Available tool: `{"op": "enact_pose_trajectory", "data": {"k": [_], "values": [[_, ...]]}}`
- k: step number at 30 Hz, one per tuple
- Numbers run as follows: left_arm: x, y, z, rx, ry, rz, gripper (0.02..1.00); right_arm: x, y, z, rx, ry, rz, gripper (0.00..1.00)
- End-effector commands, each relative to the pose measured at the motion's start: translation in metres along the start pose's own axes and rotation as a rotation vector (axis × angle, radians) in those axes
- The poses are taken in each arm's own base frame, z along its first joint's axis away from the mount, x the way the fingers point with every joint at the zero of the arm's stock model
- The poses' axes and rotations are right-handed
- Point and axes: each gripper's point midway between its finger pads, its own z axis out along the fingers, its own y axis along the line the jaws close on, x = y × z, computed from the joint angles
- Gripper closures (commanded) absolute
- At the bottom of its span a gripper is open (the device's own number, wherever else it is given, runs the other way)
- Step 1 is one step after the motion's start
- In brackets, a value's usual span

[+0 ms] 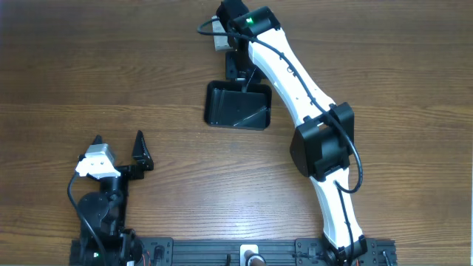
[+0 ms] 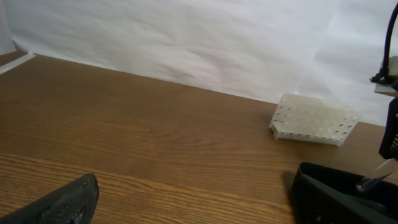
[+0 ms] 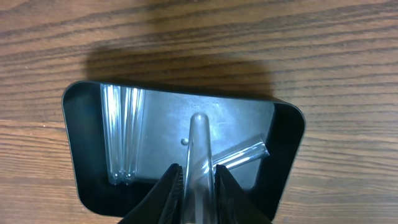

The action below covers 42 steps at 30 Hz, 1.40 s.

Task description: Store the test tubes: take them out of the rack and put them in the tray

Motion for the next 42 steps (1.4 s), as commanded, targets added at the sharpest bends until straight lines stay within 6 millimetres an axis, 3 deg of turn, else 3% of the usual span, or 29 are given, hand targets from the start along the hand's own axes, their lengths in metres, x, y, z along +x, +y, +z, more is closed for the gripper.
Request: {"op": "enact_pose_trajectory", "data": {"k": [1,13,22,35,42], "values": [[0.001,-0.003,0.0,0.015,0.001,0.012,0.02,0.001,0.002,0.006,-0.007,0.013,0.007,0.822],[0.001,-0.003,0.0,0.015,0.001,0.012,0.018,0.021,0.02,0.006,-0.098,0.113,0.054,0.943],[0.001,-0.003,0.0,0.015,0.001,0.012,0.023,0.037,0.022,0.009,-0.117,0.186,0.061,0.932],[0.001,-0.003,0.0,0.015,0.001,0.012,0.02,0.059,0.02,0.03,-0.12,0.28,0.072,0.915],[0.001,-0.003,0.0,0.015,0.001,0.012,0.02,0.06,0.017,0.037,-0.115,0.286,0.077,0.882]]}}
